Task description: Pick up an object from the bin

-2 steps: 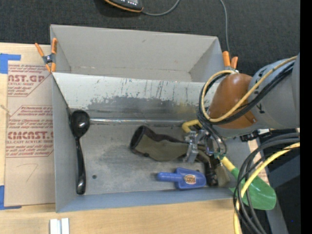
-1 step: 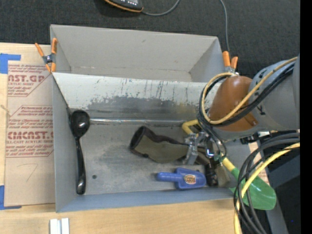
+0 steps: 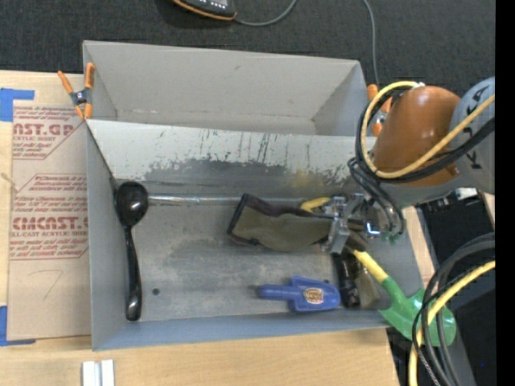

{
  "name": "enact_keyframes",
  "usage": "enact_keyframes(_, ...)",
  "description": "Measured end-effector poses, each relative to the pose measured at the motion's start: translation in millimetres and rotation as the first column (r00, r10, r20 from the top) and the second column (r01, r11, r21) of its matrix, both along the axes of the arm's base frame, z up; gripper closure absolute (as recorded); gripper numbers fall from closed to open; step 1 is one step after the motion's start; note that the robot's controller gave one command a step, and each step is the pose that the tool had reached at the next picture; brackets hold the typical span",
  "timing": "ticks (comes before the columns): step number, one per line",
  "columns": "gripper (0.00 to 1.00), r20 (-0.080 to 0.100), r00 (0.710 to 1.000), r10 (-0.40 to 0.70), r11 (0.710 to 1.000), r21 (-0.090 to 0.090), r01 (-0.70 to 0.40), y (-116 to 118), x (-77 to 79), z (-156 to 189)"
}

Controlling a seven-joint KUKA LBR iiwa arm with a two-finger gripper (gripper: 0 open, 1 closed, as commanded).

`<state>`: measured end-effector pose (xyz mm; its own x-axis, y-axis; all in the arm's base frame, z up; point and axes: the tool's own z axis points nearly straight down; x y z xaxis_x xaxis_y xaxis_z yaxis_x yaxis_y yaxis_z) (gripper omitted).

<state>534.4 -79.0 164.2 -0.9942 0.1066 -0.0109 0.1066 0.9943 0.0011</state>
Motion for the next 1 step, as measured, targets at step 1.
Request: enact_keyframes(1,1.00,-0.001,0.999,-0.032,0.999,0.002,0.032,2.5,-9.1,-59.4)
